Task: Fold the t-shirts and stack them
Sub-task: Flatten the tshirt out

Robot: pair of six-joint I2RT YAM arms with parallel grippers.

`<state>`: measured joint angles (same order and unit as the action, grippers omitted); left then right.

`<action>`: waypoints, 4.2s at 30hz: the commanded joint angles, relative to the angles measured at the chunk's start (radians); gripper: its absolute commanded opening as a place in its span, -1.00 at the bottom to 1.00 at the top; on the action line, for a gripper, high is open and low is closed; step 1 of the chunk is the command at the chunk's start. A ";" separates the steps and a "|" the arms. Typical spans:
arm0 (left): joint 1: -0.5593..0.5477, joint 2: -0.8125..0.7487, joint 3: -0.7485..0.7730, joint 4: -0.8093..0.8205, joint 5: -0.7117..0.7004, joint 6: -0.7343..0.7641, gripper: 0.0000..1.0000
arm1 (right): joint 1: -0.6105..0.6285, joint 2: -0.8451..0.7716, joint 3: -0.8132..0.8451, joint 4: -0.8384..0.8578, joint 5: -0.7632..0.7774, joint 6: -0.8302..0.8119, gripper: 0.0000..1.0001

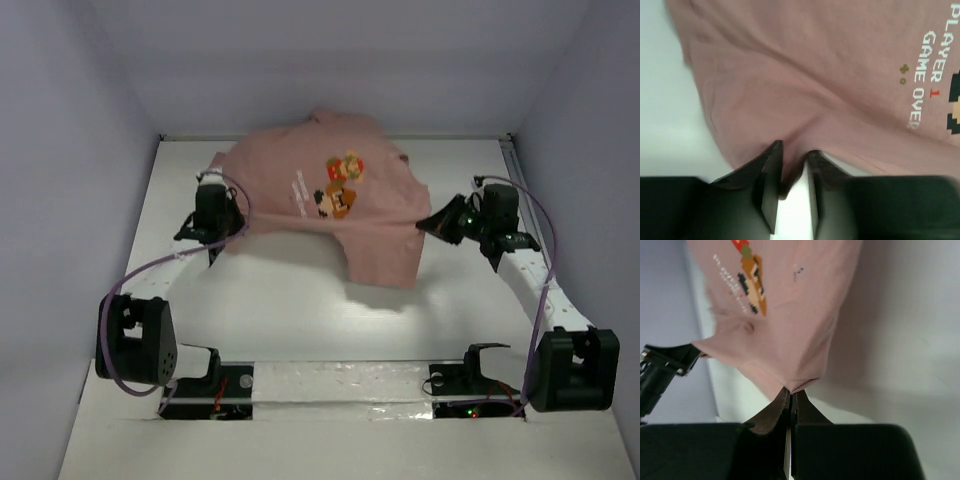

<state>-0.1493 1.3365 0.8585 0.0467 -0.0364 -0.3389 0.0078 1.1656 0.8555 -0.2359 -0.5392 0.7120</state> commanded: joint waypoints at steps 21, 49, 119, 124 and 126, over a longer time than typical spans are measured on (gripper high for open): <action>0.152 0.301 0.059 -0.165 -0.128 -0.123 0.56 | -0.005 0.037 -0.154 -0.140 0.395 -0.118 0.50; 0.152 0.035 0.067 -0.295 -0.037 -0.236 0.67 | -0.005 0.447 -0.034 0.417 0.306 0.107 -1.00; 0.182 0.113 -0.153 -0.145 0.030 -0.325 0.04 | 0.241 -0.311 -0.320 -0.529 0.076 -0.059 -1.00; 0.191 0.234 -0.082 -0.060 0.046 -0.325 -0.84 | 0.250 -0.322 -0.312 -0.536 0.082 -0.062 -1.00; 0.191 0.248 -0.047 -0.111 0.023 -0.287 -1.00 | 0.250 -0.322 -0.306 -0.543 0.084 -0.068 -1.00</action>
<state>0.0349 1.5517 0.7628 -0.0544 0.0059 -0.6598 0.2501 0.8562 0.5011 -0.7547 -0.4530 0.6674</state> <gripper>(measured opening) 0.021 0.010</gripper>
